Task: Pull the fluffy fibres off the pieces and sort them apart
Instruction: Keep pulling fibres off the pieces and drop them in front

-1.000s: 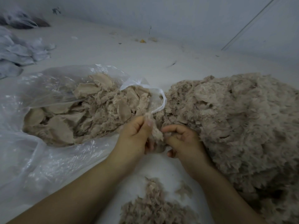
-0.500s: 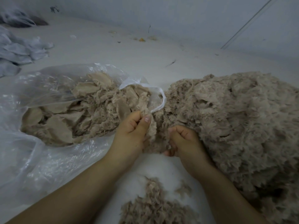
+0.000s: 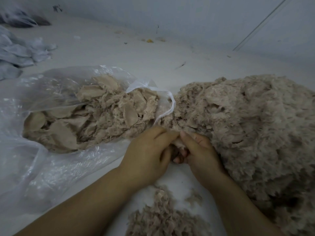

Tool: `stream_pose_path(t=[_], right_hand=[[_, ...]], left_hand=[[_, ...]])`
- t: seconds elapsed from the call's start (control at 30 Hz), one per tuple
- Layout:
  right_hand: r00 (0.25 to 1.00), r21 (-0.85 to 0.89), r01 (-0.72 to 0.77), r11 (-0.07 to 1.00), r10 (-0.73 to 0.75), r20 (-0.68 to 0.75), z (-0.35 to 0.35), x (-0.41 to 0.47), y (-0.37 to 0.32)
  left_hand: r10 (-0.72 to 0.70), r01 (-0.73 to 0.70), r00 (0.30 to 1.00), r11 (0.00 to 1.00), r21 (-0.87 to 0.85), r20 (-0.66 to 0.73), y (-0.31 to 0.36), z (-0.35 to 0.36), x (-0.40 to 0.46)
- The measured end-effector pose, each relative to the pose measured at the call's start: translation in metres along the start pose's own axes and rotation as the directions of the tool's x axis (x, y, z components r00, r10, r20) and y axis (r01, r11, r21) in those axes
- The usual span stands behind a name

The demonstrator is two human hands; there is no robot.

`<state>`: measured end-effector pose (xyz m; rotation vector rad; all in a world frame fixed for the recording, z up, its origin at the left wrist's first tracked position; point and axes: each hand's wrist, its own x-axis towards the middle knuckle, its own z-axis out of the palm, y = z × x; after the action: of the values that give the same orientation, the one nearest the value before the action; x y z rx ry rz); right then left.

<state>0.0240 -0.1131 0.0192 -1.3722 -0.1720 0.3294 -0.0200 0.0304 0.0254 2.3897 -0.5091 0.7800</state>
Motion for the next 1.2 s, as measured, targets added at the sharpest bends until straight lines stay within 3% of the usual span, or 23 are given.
stream_pose_path(t=[0.07,0.13,0.2,0.33,0.5,0.67,0.8,0.83,0.9,0.97,1.03,1.1,1.13,1.2], right_hand=[[1.000,0.004,-0.016,1.000,0.016,-0.010,0.000,0.000,0.000],[1.000,0.005,-0.029,1.000,0.029,-0.012,0.000,-0.001,0.002],[0.999,0.017,-0.033,0.999,0.034,-0.013,0.001,-0.002,0.002],[0.997,0.010,-0.055,0.998,0.055,-0.054,0.002,-0.001,0.000],[0.978,0.175,-0.157,0.972,0.177,-0.109,0.006,-0.005,-0.005],[0.971,0.140,-0.172,0.975,0.192,-0.142,0.009,-0.005,-0.009],[0.951,0.296,-0.155,0.943,0.223,-0.214,0.008,-0.001,-0.007],[0.958,0.254,-0.151,0.955,0.205,-0.200,0.006,0.000,-0.006],[0.975,0.099,-0.134,0.986,0.149,-0.167,0.005,-0.001,-0.003],[0.979,0.045,-0.100,0.994,0.106,-0.175,0.003,-0.002,-0.003],[0.980,0.035,-0.084,0.996,0.089,-0.179,0.001,-0.002,-0.004],[0.983,0.060,-0.083,0.995,0.091,-0.158,0.001,-0.002,-0.005],[0.984,0.085,-0.084,0.993,0.096,-0.147,0.000,-0.002,-0.004],[0.991,0.107,-0.078,0.991,0.089,-0.101,0.000,-0.002,-0.003]], left_hand=[[-0.252,0.229,0.965,0.944,-0.237,-0.069,0.001,-0.002,0.000],[-0.458,0.398,0.886,0.828,-0.396,-0.068,-0.001,-0.001,0.002],[-0.526,0.470,0.851,0.767,-0.437,-0.006,-0.004,0.000,0.006],[-0.504,0.488,0.858,0.738,-0.466,0.099,-0.004,-0.002,0.010],[-0.551,0.443,0.831,0.739,-0.508,-0.078,-0.004,-0.007,0.009],[-0.537,0.438,0.840,0.751,-0.493,-0.072,0.001,-0.010,0.004],[-0.612,0.457,0.783,0.689,-0.563,-0.113,-0.004,-0.016,0.004],[-0.607,0.472,0.793,0.667,-0.576,-0.052,-0.004,-0.017,0.004],[-0.523,0.520,0.828,0.582,-0.625,0.202,0.000,-0.017,0.001],[-0.345,0.571,0.821,0.465,-0.677,0.455,0.004,-0.018,-0.003],[-0.135,0.596,0.790,0.399,-0.697,0.598,0.001,-0.024,-0.003],[-0.027,0.588,0.777,0.389,-0.709,0.629,-0.005,-0.029,-0.003],[-0.057,0.578,0.790,0.399,-0.711,0.611,-0.007,-0.029,-0.002],[-0.273,0.533,0.846,0.474,-0.701,0.458,-0.008,-0.024,0.002]])
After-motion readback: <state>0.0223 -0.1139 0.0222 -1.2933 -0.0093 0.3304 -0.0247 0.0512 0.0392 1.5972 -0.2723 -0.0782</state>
